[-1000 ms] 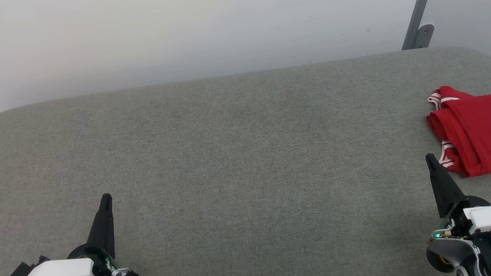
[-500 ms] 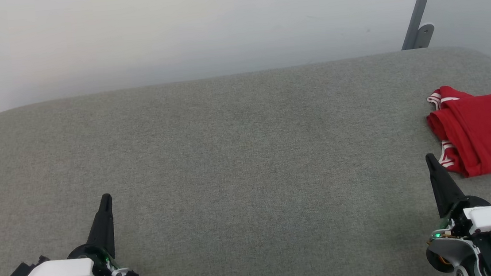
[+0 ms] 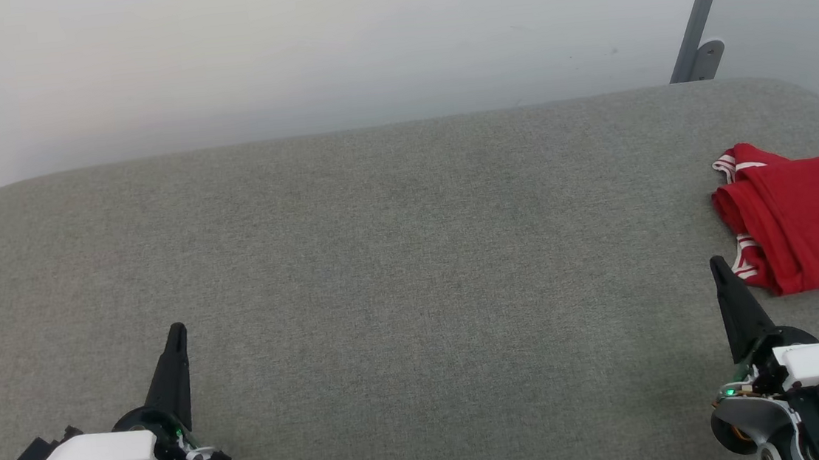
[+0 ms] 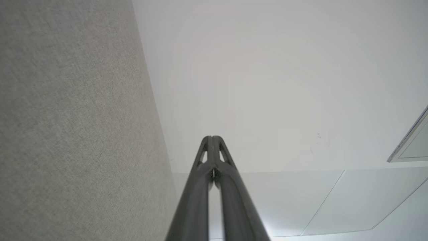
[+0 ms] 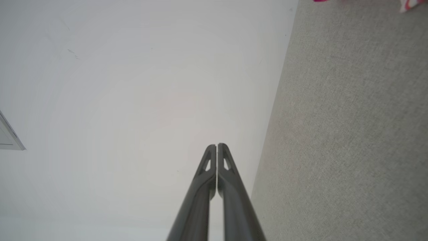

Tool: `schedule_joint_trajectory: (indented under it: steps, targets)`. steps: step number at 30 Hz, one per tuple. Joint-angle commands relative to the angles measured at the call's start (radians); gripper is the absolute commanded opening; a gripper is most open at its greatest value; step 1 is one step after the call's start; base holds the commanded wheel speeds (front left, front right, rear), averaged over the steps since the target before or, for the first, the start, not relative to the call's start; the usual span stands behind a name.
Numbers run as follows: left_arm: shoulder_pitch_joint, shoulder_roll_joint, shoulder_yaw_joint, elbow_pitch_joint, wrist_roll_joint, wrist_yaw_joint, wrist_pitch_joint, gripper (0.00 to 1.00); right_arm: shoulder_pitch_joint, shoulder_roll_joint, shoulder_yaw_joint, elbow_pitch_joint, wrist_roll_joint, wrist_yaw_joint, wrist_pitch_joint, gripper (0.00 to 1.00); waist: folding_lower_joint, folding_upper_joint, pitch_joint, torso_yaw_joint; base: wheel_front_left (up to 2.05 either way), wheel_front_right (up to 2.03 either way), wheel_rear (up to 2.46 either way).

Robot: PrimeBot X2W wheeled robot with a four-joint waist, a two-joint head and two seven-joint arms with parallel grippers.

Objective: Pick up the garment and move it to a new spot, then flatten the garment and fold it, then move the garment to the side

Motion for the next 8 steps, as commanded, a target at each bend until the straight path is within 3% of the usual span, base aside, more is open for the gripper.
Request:
schedule_joint_trajectory:
  steps: [1, 8]
  targets:
    - [-0.013, -0.001, 0.002, 0.0, 0.004, -0.006, 0.002, 0.0, -0.005, 0.001, 0.0, 0.002, 0.004, 0.0, 0.003, 0.0, 0.0, 0.0, 0.0, 0.0, 0.0, 0.0, 0.0]
    - [-0.013, -0.001, 0.002, 0.0, 0.004, -0.006, 0.002, 0.0, -0.005, 0.001, 0.0, 0.002, 0.004, 0.0, 0.003, 0.0, 0.0, 0.0, 0.0, 0.0, 0.0, 0.0, 0.0]
